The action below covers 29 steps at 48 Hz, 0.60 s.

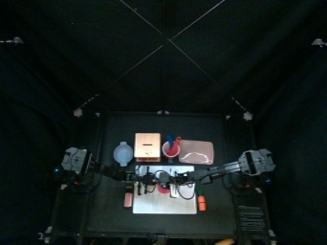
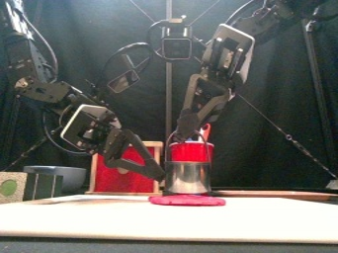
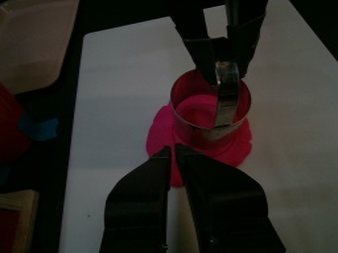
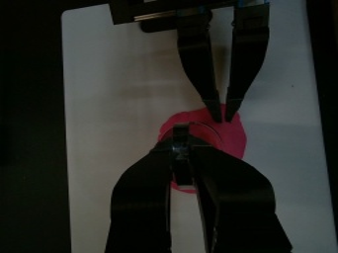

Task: Get the cutter from the drawer then cut the dough then place the extra dough in the bowl
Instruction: Cut the dough

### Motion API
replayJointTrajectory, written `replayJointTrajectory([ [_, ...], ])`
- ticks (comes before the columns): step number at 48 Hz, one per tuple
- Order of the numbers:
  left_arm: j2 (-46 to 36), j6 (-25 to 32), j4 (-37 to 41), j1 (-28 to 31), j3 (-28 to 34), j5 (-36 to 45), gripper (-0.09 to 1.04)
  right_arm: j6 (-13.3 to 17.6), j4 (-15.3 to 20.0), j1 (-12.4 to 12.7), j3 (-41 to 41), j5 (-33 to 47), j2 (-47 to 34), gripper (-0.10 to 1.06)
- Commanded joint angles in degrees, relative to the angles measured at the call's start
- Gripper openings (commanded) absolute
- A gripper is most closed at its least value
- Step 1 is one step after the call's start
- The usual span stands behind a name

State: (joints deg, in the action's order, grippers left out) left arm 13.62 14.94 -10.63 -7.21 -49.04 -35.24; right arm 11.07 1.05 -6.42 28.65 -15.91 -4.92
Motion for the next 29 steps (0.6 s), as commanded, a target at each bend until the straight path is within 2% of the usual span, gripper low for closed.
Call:
replayJointTrajectory([
  [1, -1.6, 0.1, 0.1, 0.2, 0.4, -0.3, 0.56, -0.1, -0.2, 0.2, -1.8, 0.4, 1.0, 0.42],
  [29, -1.6, 0.0, -0.2, 0.1, -0.7, -0.4, 0.56, 0.0, -0.2, 0.3, -1.3, 0.1, 0.6, 0.42],
])
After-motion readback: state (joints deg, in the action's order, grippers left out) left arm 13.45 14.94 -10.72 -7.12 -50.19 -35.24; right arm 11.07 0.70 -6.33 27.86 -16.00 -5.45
